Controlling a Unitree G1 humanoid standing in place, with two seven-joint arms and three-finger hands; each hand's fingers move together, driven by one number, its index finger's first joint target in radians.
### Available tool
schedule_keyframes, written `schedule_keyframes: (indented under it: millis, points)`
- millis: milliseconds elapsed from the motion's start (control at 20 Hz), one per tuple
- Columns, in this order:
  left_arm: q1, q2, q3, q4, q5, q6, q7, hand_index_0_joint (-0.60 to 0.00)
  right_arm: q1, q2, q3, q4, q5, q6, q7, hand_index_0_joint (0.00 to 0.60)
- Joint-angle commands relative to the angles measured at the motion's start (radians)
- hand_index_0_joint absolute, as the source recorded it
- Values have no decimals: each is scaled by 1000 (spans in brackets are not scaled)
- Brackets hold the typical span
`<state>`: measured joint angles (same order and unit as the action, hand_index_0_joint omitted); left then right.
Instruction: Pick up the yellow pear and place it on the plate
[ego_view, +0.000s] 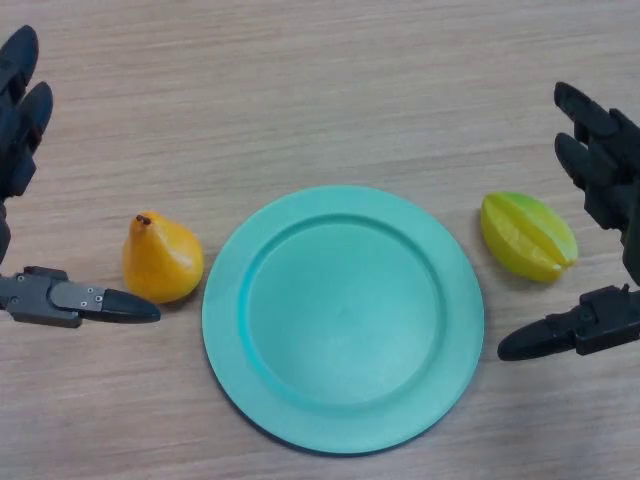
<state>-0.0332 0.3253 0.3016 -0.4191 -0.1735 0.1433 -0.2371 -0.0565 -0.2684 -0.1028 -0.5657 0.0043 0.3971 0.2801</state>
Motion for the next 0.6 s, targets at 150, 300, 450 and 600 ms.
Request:
schedule_keyframes:
  millis: [150, 300, 450, 600]
  points:
    - [-3, 24, 55, -35, -2, -82, -4, 0, -42, -34, -84, -64, 74, -115, -68, 0]
    - [4, 21, 57, -40, 0, -61, -22, 0, -34, -34, -80, -72, 77, -107, -61, 0]
    - [-10, 32, 74, -2, -13, -61, -21, 0, -33, -35, -82, -81, 82, -96, -51, 0]
    - [-46, 64, 81, 124, 18, -149, 16, 0, -24, -34, -91, -100, 102, -71, -42, 0]
